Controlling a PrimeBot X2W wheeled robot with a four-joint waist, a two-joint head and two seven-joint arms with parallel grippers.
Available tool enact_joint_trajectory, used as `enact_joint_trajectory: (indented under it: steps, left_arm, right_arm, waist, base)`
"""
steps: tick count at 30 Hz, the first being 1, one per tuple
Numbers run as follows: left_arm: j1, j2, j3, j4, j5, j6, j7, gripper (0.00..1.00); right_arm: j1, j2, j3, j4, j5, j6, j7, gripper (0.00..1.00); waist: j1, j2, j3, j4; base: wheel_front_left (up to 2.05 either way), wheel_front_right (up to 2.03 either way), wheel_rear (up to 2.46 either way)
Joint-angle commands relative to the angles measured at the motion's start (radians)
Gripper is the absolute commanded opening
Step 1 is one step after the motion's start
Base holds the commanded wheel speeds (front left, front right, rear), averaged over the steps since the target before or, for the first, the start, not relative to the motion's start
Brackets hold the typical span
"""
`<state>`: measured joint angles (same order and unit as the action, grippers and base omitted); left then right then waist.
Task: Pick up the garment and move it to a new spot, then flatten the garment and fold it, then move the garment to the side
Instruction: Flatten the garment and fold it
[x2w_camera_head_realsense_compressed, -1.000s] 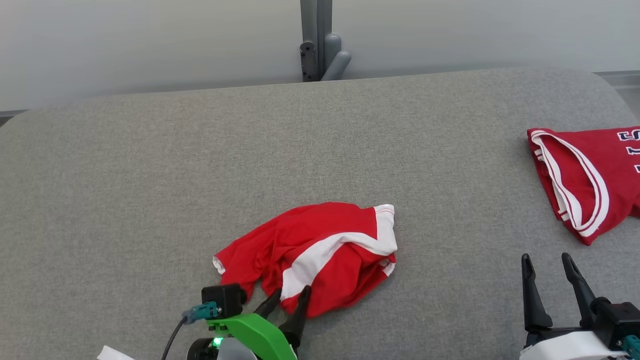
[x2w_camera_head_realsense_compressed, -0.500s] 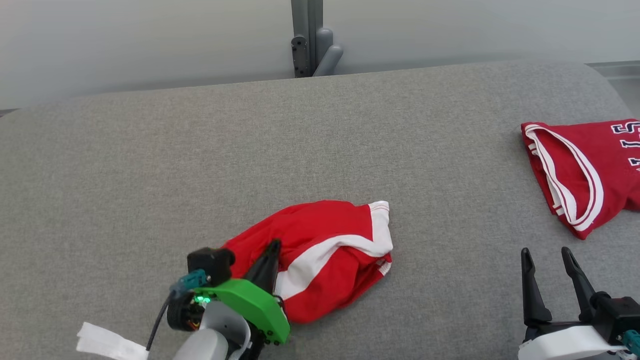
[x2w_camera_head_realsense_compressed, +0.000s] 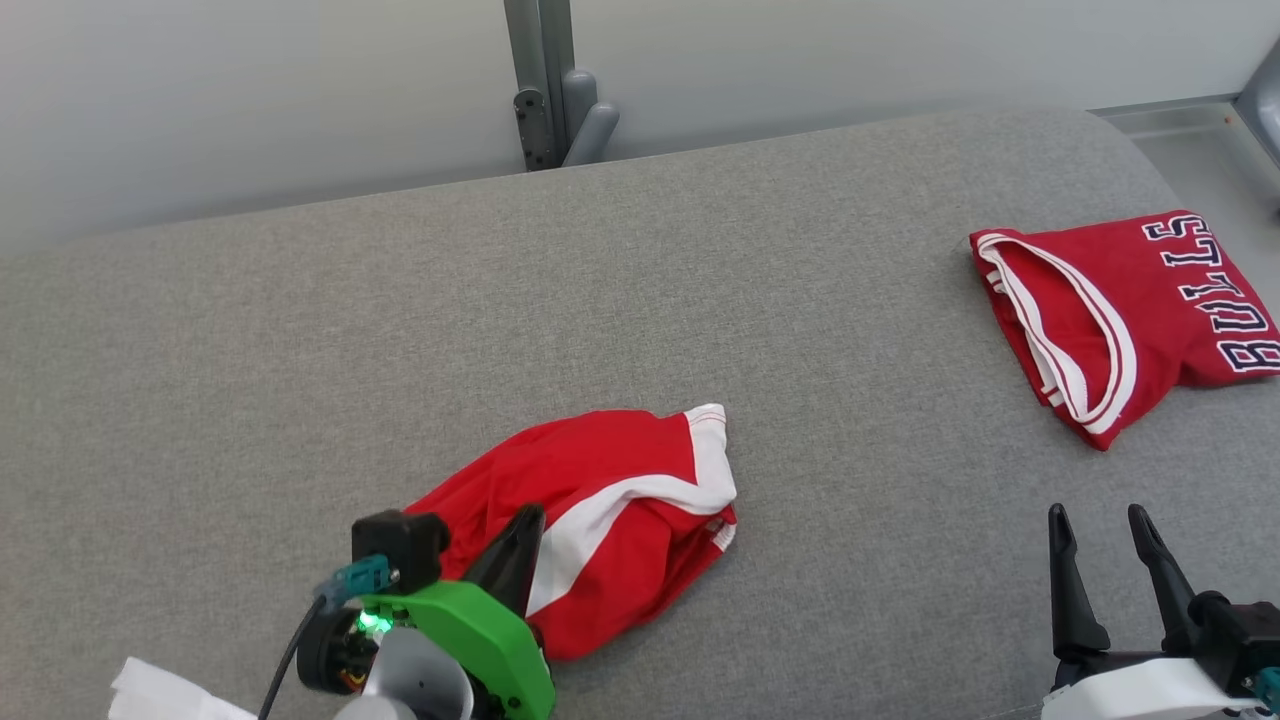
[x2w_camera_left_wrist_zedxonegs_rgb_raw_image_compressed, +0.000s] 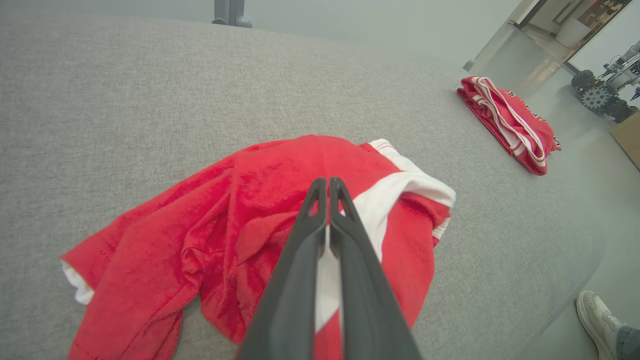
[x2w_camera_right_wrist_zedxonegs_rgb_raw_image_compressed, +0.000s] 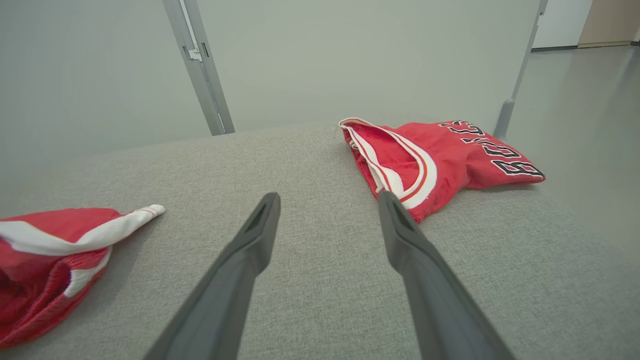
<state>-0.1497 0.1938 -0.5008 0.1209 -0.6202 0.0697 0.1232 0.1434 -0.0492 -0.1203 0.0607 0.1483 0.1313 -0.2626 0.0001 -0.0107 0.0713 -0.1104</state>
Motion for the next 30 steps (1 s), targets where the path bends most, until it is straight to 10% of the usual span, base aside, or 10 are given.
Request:
enact_joint_trajectory:
  steps: [1, 3, 10, 17, 18, 22, 30]
  left_arm:
    - [0.053, 0.018, 0.001, -0.030, -0.008, 0.024, 0.019, 0.77]
    - [0.094, 0.035, 0.002, -0.051, -0.014, 0.045, 0.037, 1.00]
    - [0.152, 0.072, 0.005, -0.055, 0.010, 0.096, 0.068, 1.00]
    - [0.144, 0.024, 0.004, -0.012, -0.092, 0.043, 0.106, 1.00]
    - [0.138, 0.020, 0.002, -0.002, -0.103, 0.036, 0.113, 0.93]
    - [0.116, 0.008, 0.003, 0.026, -0.116, 0.018, 0.112, 0.07]
    - [0.052, 0.025, 0.025, -0.022, -0.083, 0.014, 0.067, 0.00]
  right_arm:
    - [0.013, -0.003, -0.007, 0.001, 0.007, -0.001, -0.003, 1.00]
    - [0.010, -0.002, -0.010, 0.000, 0.010, -0.001, -0.003, 1.00]
    - [-0.005, -0.002, -0.007, 0.001, 0.010, -0.001, -0.003, 1.00]
    - [-0.022, -0.002, 0.002, 0.008, 0.002, -0.001, -0.003, 1.00]
    - [-0.023, -0.003, 0.004, 0.009, 0.001, -0.001, -0.003, 1.00]
    - [-0.017, -0.003, 0.004, 0.008, -0.003, -0.001, -0.003, 1.00]
    - [-0.008, -0.003, -0.002, 0.010, 0.009, -0.001, -0.003, 1.00]
  waist:
    - [-0.0001, 0.0107, 0.002, -0.010]
    - [-0.0001, 0.0107, 0.006, -0.010]
    - [-0.0001, 0.0107, 0.016, 0.006]
    - [-0.0001, 0.0107, 0.013, 0.014]
    - [-0.0001, 0.0107, 0.011, 0.012]
    - [-0.0001, 0.0107, 0.002, -0.001]
    - [-0.0001, 0.0107, -0.004, -0.038]
  base:
    - [0.00, 0.00, 0.00]
    - [0.00, 0.00, 0.00]
    - [0.00, 0.00, 0.00]
    - [0.00, 0.00, 0.00]
    - [0.00, 0.00, 0.00]
    - [0.00, 0.00, 0.00]
    - [0.00, 0.00, 0.00]
